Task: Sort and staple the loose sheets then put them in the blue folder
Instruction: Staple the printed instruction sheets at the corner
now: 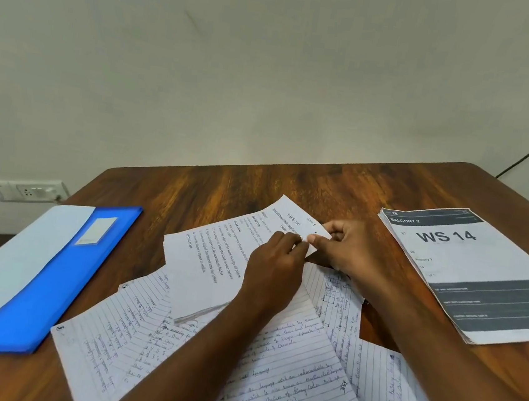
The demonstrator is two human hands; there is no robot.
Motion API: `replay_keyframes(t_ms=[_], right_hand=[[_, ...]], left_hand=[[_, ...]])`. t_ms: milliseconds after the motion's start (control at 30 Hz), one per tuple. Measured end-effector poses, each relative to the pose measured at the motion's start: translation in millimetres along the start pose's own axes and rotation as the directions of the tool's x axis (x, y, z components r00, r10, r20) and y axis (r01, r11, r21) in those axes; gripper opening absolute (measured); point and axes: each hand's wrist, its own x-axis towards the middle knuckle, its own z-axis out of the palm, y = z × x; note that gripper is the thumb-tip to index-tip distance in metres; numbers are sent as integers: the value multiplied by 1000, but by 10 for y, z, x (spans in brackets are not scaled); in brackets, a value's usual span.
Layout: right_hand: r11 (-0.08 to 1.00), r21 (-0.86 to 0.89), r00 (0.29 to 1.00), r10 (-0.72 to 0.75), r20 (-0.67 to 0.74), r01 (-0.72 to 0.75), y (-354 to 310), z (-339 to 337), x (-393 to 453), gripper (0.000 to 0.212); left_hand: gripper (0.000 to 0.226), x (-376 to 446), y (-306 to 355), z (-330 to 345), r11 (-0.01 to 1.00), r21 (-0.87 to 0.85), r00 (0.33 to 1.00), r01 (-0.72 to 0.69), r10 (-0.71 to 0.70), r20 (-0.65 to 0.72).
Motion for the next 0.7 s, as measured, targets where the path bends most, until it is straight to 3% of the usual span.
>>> replay_keyframes(t_ms=[67,233,300,400,467,533,567,633,700], right_hand=[[998,34,998,-58,-17,59,-19,-41,2,11],[976,133,979,-184,86,172,-160,-273,-5,11],[965,115,960,-250,123,236,-210,-392,8,12],[939,45,925,-344,163,341,-368,-607,6,9],[928,66,914,-372,159,366,-508,-749,-8,6],[912,141,912,-399,91,385,-641,-879,-20,11],[897,166,907,-420,26,410,-708,-950,-22,14],[872,194,893,-438,-103,450,-788,-1036,-1,23],[849,269,890,-427,-159,455,-813,-1052,18,24]], left_hand=[[32,11,27,-33,999,-46,999,20,-19,31],[56,161,-62,-244,897,-335,952,289,-306,2],[80,311,-285,-348,863,-403,939,303,-342,-26],[127,547,-714,-595,866,-346,913,361,-404,-59],[134,643,-942,-812,780,-455,879,429,-477,10],[114,683,-990,-1040,495,-672,812,551,-502,297],[93,697,-983,-1121,419,-682,788,599,-457,411],[47,687,-940,-1210,501,-589,773,635,-394,497],[23,654,-867,-1249,562,-560,791,609,-386,474]])
